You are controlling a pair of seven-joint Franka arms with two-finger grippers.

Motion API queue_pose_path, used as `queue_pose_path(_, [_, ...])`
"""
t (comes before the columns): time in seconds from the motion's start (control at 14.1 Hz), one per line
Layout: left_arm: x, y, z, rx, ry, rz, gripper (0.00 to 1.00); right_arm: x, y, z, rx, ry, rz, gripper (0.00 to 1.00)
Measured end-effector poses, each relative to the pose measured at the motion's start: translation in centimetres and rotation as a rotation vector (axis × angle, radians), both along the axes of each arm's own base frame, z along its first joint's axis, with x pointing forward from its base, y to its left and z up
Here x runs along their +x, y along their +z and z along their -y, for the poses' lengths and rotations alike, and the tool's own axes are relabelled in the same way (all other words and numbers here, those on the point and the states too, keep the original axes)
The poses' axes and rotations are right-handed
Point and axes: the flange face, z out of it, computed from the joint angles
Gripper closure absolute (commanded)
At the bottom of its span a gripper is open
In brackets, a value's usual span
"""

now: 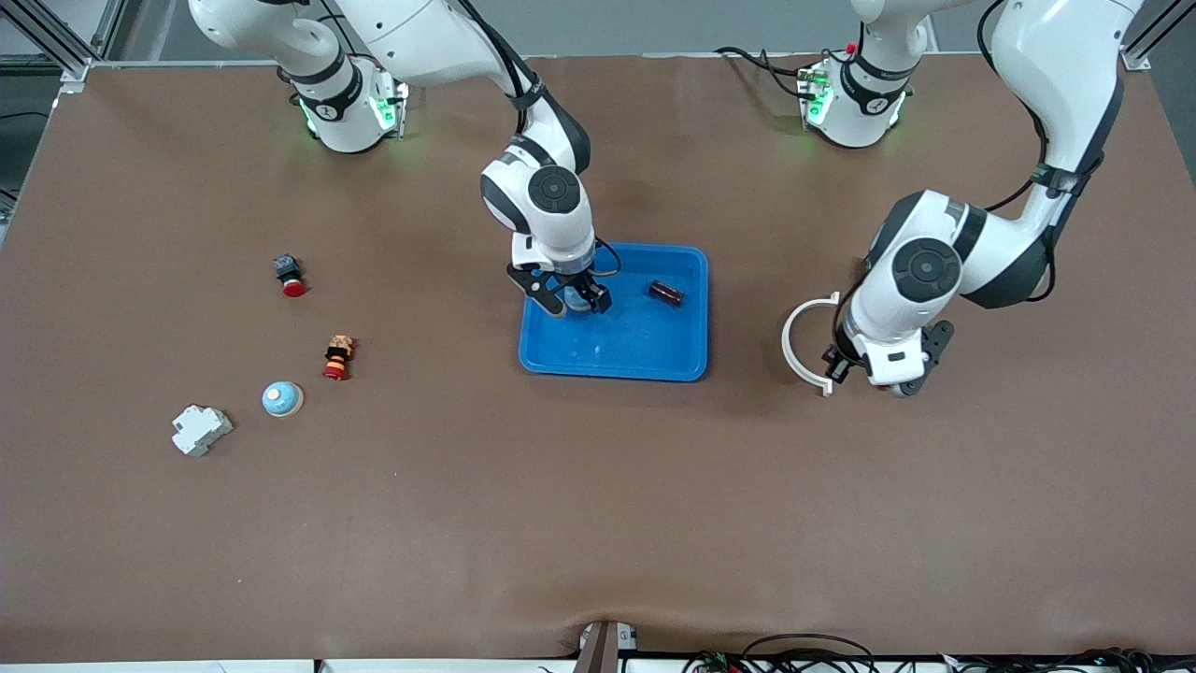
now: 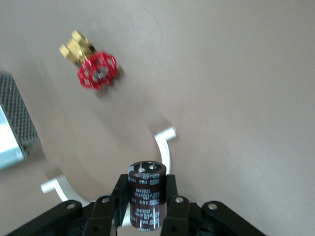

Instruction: Place electrolytic capacitor and blue bell in tray

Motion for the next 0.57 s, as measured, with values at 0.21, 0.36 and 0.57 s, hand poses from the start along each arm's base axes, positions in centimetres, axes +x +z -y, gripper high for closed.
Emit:
queue_pose_path(0.21, [-1.2, 1.0, 5.8, -0.023, 0.042, 0.017, 1.00, 0.6, 0.6, -0.2, -0.004, 0.015, 0.018, 0.00])
queue_pose_path(0.36, [-2.1, 1.0, 10.0, -0.045, 0.109, 0.024, 1.00, 1.2, 1.2, -0.3, -0.019, 0.024, 0.015, 0.00])
queue_pose_path(0.57, [-2.9, -0.1, 15.8, -0.087, 0.196, 0.007, 1.00, 3.1, 3.6, 1.0, -0.063, 0.084, -0.013, 0.00])
